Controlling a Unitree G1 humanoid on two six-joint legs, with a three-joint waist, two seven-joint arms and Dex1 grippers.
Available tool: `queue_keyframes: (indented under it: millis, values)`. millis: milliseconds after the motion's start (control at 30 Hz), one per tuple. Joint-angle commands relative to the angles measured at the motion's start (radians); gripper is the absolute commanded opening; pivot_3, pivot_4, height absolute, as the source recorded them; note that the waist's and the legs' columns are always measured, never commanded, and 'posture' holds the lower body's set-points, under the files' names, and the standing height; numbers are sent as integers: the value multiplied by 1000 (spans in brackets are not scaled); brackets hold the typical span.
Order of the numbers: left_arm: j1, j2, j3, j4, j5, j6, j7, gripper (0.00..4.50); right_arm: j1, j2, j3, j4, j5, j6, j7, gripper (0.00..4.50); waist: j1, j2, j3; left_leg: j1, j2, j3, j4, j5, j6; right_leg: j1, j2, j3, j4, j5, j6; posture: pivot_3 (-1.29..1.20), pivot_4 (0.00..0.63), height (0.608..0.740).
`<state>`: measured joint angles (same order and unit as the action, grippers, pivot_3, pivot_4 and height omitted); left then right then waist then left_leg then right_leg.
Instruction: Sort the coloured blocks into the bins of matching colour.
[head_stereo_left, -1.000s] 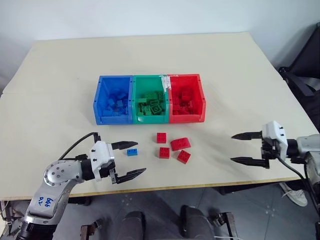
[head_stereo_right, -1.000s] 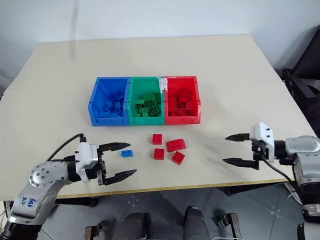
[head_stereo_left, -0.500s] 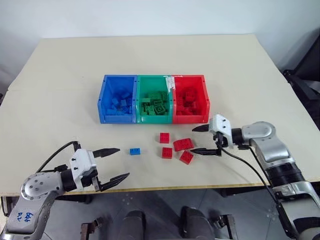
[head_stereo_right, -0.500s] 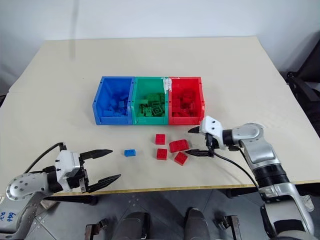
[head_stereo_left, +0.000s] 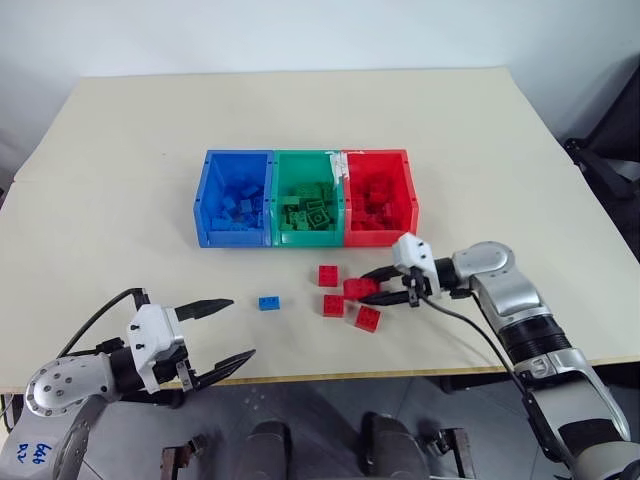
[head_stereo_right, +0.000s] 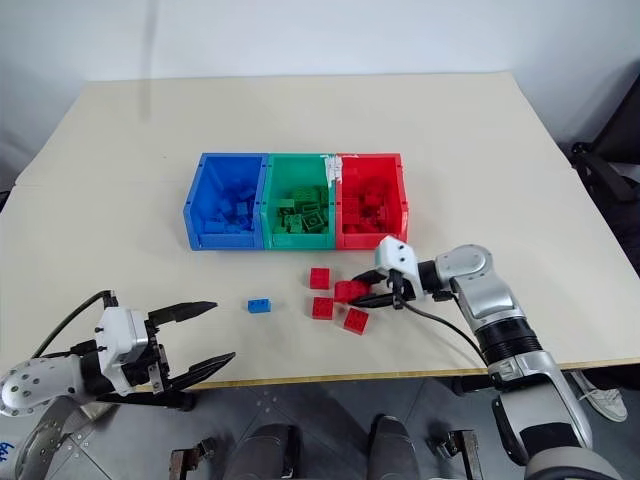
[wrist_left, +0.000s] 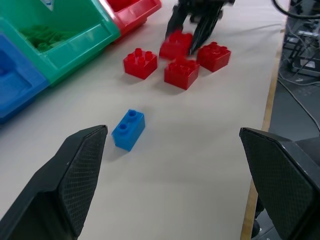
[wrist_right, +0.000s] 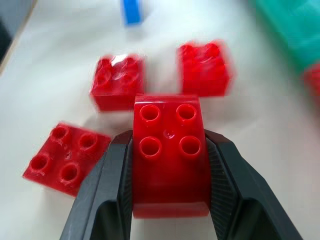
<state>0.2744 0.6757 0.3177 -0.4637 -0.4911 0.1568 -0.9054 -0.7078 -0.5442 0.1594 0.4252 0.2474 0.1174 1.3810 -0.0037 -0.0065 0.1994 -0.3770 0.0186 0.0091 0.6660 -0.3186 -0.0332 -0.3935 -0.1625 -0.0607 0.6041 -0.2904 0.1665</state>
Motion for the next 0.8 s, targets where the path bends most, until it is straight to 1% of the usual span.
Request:
queue_keyframes:
  millis: [33, 133, 333, 367, 467, 567, 600, 667, 700, 800]
  values:
    - [24, -10, 63, -52, -65, 30, 30, 4500, -116, 5, -123, 13, 66, 73, -112, 1493, -3, 0, 0, 0, 0, 0, 0, 0, 0, 0, 0, 0, 0, 0, 0, 0, 150, 740]
    - [49, -19, 101, -63, -90, 41, 42, 4500, -236, 34, -160, 154, 27, 14, -222, 1493, -13, 0, 0, 0, 0, 0, -1, 0, 0, -1, 0, 0, 1, 0, 0, 0, 150, 740]
    - [43, -16, 114, -63, -104, 46, 43, 4500, -372, 81, -142, 398, -66, -110, -319, 1493, -25, 0, 0, 0, 0, 0, -2, -1, 0, -1, 0, 0, 0, -1, -1, 0, 150, 740]
    - [34, -13, 111, -58, -103, 48, 41, 4500, -382, 89, -145, 422, -70, -123, -325, 2236, -25, 0, 0, 0, 0, 1, -2, -1, 0, -1, 0, 0, 0, -1, -1, 0, 150, 740]
    - [10, -1, 101, -42, -105, 54, 26, 4500, -374, 88, -165, 409, -54, -158, -300, 3179, -25, 0, 0, 0, 0, 1, -2, -1, 0, -1, 0, 0, 0, -1, -1, 0, 150, 740]
    - [-23, 11, 78, -23, -111, 71, 7, 4500, -306, 51, -195, 290, 13, -148, -202, 4163, -23, 0, 0, 0, 0, 1, -2, -1, 0, -1, 0, 0, 0, -1, -1, 0, 150, 740]
    - [-37, 14, 64, -15, -109, 74, 0, 4500, -270, 29, -203, 235, 31, -126, -174, 4417, -20, 0, 0, 0, 0, 1, -2, -1, 0, -1, 0, 0, 0, -1, -1, 0, 150, 740]
    - [-76, 17, 22, 10, -80, 58, -17, 4500, -172, -34, -221, 101, 71, -75, -115, 4417, -15, 0, 0, 0, 0, 1, -2, -1, 1, -1, 0, -1, 0, 0, -1, 0, 150, 740]
    - [-102, 16, -2, 26, -67, 49, -24, 4500, -113, -73, -234, 29, 95, -44, -89, 4417, -5, 0, 0, 0, 0, 0, -2, -1, 1, 0, 0, -1, 0, 0, -1, 0, 150, 740]
    - [-166, 10, -55, 74, -32, 19, -43, 4500, 29, -165, -268, -120, 139, 21, -57, 4417, 3, 0, 0, 0, 0, 1, -1, -2, 1, 0, 0, -1, -1, 0, -1, 0, 150, 740]
